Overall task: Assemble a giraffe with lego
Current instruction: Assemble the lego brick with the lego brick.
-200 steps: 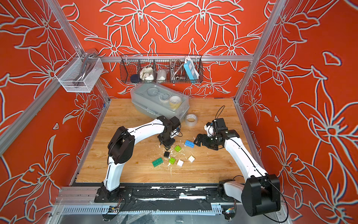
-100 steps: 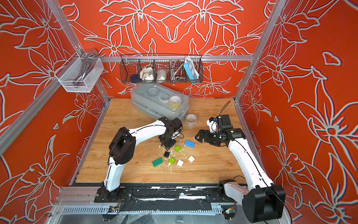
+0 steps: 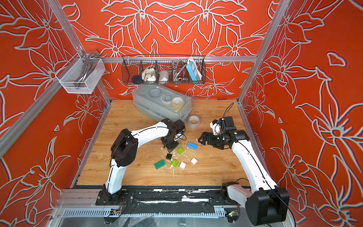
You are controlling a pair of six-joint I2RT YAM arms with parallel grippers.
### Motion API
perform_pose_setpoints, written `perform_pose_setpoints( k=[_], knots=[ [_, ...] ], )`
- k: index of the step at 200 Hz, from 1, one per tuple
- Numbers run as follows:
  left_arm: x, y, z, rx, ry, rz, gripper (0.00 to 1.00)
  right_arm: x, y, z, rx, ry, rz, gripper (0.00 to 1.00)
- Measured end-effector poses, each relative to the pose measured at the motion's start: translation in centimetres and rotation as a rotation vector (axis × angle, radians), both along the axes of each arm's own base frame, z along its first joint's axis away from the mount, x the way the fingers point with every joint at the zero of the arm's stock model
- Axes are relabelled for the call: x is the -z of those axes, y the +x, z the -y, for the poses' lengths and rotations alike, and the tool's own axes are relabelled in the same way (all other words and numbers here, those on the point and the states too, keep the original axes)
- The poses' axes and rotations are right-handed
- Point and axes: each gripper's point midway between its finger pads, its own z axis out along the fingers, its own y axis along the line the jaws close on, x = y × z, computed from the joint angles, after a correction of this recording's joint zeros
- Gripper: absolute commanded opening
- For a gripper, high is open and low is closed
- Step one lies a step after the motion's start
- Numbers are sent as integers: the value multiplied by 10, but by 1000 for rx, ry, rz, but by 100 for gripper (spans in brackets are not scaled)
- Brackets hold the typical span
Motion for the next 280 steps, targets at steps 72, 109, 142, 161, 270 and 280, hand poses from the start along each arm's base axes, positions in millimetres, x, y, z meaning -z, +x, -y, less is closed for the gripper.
perform_pose_setpoints(
  k=[72,109,142,161,270,280],
  knots=[
    [-2,0,-3,-88,-57,-12,12,0,-1,0,2,1,-4,97],
    [-1,0,-8,-186,-55,-22,13,0,-1,0,4,5,-7,96],
    [-2,-1,-10,-226,-56,-7,13,0,-1,0,4,6,-6,96],
    [-2,-1,-13,-229,-45,3,13,0,-1,-1,3,8,-6,96],
    [-2,2,-12,-111,-26,31,13,1,-1,-1,1,12,-3,96],
    [-2,2,-13,-92,-30,32,13,1,-1,-1,1,12,-4,96]
  ],
)
